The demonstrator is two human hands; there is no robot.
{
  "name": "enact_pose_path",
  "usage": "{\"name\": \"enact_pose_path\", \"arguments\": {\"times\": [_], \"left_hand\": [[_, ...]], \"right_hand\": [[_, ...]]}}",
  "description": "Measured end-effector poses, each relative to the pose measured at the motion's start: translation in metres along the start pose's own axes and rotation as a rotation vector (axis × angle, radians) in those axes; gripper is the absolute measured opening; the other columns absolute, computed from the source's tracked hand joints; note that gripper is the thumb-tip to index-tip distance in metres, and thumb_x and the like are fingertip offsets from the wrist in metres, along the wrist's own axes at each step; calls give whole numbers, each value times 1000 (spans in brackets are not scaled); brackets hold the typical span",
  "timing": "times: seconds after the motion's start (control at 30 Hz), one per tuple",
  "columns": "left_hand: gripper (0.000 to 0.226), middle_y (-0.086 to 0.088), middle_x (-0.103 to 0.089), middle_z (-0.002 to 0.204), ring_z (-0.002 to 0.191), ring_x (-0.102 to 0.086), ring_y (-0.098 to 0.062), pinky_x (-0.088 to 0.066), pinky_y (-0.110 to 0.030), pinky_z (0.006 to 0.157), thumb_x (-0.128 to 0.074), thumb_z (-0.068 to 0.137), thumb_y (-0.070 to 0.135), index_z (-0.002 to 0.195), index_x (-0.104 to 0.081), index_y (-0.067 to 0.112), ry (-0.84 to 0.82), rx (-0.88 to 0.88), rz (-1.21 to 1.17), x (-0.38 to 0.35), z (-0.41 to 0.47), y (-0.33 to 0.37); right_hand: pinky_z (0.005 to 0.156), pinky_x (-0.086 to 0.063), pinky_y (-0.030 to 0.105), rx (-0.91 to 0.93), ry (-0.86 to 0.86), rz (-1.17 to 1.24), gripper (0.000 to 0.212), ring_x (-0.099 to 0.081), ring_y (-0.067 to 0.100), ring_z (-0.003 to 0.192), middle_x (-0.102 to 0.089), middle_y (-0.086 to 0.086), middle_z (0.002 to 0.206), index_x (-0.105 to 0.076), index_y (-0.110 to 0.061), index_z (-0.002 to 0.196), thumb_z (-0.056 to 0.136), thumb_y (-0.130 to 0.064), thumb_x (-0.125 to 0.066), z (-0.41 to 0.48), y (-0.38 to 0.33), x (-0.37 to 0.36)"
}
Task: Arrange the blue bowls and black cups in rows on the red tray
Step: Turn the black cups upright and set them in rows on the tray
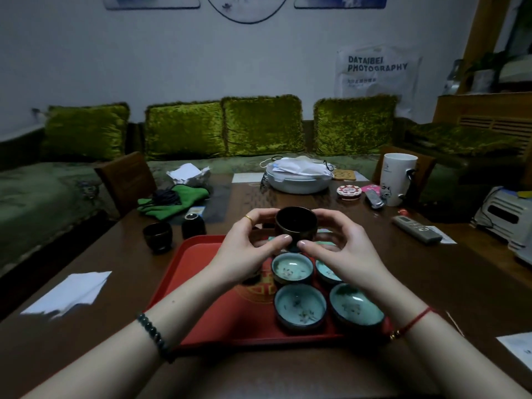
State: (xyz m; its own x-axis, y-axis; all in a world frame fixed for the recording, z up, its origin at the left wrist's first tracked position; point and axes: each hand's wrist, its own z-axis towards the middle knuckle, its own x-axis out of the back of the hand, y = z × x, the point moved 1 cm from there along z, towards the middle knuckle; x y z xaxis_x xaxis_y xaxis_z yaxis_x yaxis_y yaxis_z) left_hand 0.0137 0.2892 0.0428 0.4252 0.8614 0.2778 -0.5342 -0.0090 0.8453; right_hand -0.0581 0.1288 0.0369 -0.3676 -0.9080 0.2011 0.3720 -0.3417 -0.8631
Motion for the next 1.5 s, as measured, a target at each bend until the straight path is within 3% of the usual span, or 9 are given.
{"name": "enact_pose_path", "arguments": {"times": [0.1,0.27,0.33,0.53,0.73,0.9,1.07,1.37,1.5], "left_hand": [[35,4,-67,97,83,-65,6,-48,-8,69,-67,76,2,108,-56,12,18,39,-62,17,-13,-7],[34,0,-68,98,85,-66,2,-50,-12,73,-68,74,-1,104,-57,14,46,82,-99,34,-31,-24],[35,0,-68,98,88,-66,-2,-52,-14,75,-69,74,0,103,-58,16,56,99,-101,38,-38,-31],[37,2,-69,99,93,-68,-9,-53,-16,73,-70,72,1,104,-57,13,40,159,-127,48,-54,-48],[36,2,-69,100,93,-67,-6,-51,-13,73,-72,72,4,101,-56,16,9,219,-104,52,-64,-61],[36,11,-65,102,92,-65,2,-49,-10,75,-75,70,9,99,-56,19,-23,221,-5,52,-67,-67],[40,12,-63,103,93,-65,2,-50,-12,78,-76,70,12,104,-55,15,-57,233,57,51,-66,-72],[41,6,-63,110,96,-64,-1,-50,-12,81,-75,71,13,107,-55,14,-80,249,85,49,-62,-73],[42,4,-63,112,99,-64,-5,-51,-20,88,-75,71,15,107,-55,15,-86,248,102,50,-62,-74]], "right_hand": [[74,-54,18,-4,-43,-4,46,-66,4,85,-65,-3,106,-57,-19,108,67,-9,-76,-1,-1,-21],[86,-54,38,-30,-112,-80,49,-66,19,94,-64,4,110,-55,-16,112,67,-11,-77,-5,4,-46],[88,-53,40,-29,-127,-110,50,-65,19,95,-63,6,111,-55,-15,112,67,-12,-77,-8,7,-52],[80,-46,11,-15,-161,-275,50,-61,0,93,-65,-6,103,-58,-21,110,64,-24,-80,-13,17,-65],[90,-45,19,-20,-221,-376,55,-58,1,102,-64,-7,108,-57,-21,113,63,-31,-79,-17,26,-71],[87,-42,12,-35,-260,-434,54,-56,0,102,-62,-11,107,-55,-24,112,64,-32,-78,-20,32,-73],[86,-45,18,-35,-288,-510,52,-56,1,98,-61,-14,104,-56,-26,110,63,-37,-78,-21,35,-73],[73,-38,0,-47,-314,-537,52,-52,-8,86,-54,-24,94,-54,-28,109,64,-38,-77,-18,39,-71],[73,-38,0,-45,-328,-543,53,-53,-5,88,-56,-20,97,-54,-27,111,64,-38,-77,-17,39,-70]]}}
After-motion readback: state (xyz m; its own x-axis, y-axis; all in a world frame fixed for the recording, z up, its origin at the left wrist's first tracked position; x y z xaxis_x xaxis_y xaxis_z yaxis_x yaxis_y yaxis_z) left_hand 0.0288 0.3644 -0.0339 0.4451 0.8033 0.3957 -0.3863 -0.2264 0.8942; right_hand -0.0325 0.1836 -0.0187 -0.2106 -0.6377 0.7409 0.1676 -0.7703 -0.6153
